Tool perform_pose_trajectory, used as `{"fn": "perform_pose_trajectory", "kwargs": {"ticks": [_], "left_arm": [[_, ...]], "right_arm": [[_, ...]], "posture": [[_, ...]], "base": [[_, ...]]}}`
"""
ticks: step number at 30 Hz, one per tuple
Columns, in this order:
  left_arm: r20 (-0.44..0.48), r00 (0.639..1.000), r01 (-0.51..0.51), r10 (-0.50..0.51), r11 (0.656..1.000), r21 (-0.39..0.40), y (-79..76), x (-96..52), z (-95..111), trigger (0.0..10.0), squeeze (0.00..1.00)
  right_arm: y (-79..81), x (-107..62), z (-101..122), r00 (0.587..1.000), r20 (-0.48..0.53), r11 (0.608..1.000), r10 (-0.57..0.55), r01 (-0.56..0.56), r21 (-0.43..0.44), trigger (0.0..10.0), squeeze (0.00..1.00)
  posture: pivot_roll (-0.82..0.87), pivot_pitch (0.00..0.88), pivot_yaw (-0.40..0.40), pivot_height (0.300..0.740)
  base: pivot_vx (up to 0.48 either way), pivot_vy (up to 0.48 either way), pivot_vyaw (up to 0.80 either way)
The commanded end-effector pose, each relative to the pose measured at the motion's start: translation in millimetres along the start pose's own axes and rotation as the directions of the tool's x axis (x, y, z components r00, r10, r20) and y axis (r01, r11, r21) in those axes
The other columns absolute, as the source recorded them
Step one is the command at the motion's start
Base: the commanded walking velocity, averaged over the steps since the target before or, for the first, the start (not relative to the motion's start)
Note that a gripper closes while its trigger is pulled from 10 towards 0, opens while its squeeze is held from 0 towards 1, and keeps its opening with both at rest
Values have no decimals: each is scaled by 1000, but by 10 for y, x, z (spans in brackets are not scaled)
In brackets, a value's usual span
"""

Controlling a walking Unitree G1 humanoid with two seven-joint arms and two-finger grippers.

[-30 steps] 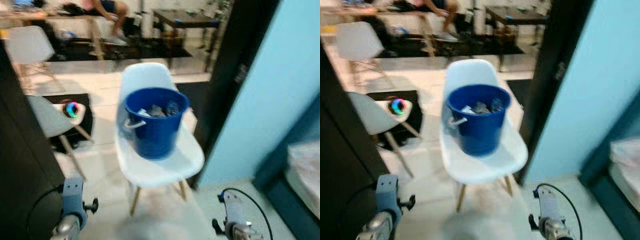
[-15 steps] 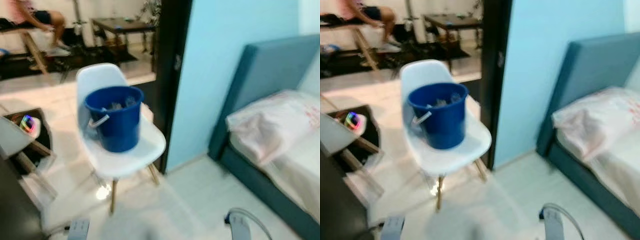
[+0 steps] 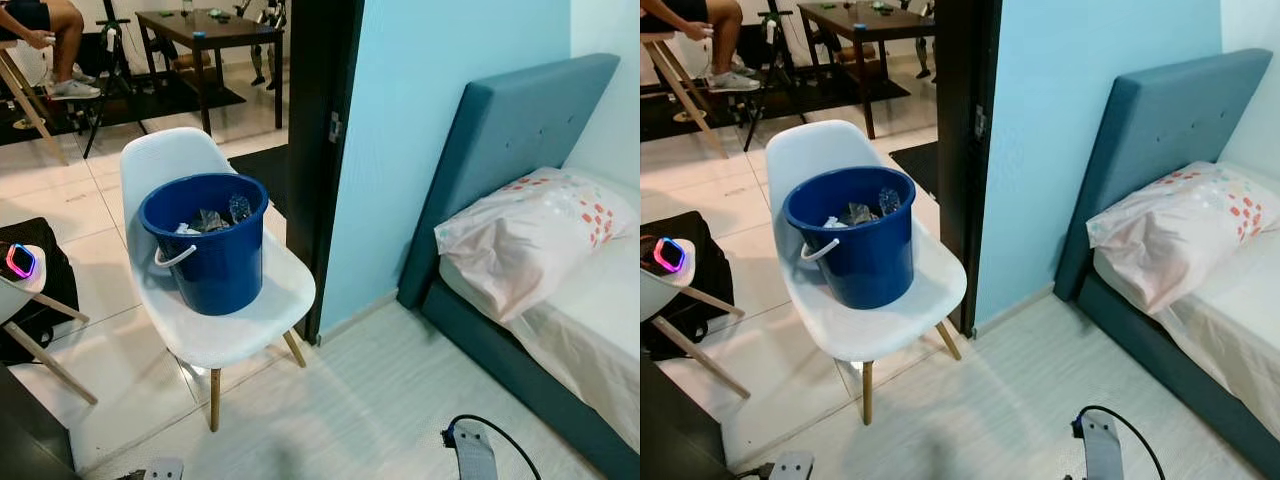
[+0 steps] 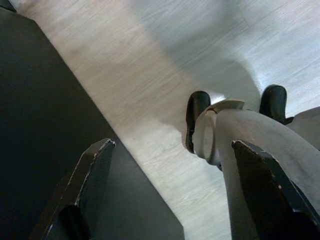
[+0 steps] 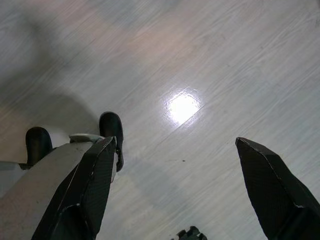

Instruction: Clean up the room

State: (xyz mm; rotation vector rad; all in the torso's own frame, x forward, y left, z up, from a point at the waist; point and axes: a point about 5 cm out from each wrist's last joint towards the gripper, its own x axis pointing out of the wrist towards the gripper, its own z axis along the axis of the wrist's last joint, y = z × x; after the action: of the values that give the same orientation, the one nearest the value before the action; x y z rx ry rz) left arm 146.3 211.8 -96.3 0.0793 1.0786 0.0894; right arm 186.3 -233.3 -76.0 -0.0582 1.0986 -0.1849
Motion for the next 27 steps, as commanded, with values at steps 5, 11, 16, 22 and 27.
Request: {"fn": "perform_pose_trajectory", "kwargs": {"ticks": [5,11,16,22,27], "left_arm": [[-16,1000,4,-4,1000,18,-51,21,89,10000,0],[9,999,33,-33,999,25,-295,47,286,10000,0],[25,998,62,-63,998,32,-494,50,420,10000,0],[24,996,82,-83,996,31,-624,42,456,10000,0],[13,996,84,-84,996,24,-668,40,480,10000,0]], "right_arm": [[36,1,-32,1000,-9,1000,7,-6,11,10000,0],[51,2,-23,1000,3,1000,8,-8,16,10000,0],[49,1,-83,999,-32,1000,3,-3,0,10000,0],[42,0,-120,999,-41,1000,0,0,-5,10000,0],[39,-1,-133,999,-40,999,-9,8,-31,10000,0]], "posture": [[-16,0,-66,740],[-17,0,-67,740],[-16,0,-68,740],[-17,0,-69,740],[-21,0,-68,740]], "base": [[0,0,0],[0,0,-133],[0,0,-800],[0,0,-800],[0,-77,-303]]}}
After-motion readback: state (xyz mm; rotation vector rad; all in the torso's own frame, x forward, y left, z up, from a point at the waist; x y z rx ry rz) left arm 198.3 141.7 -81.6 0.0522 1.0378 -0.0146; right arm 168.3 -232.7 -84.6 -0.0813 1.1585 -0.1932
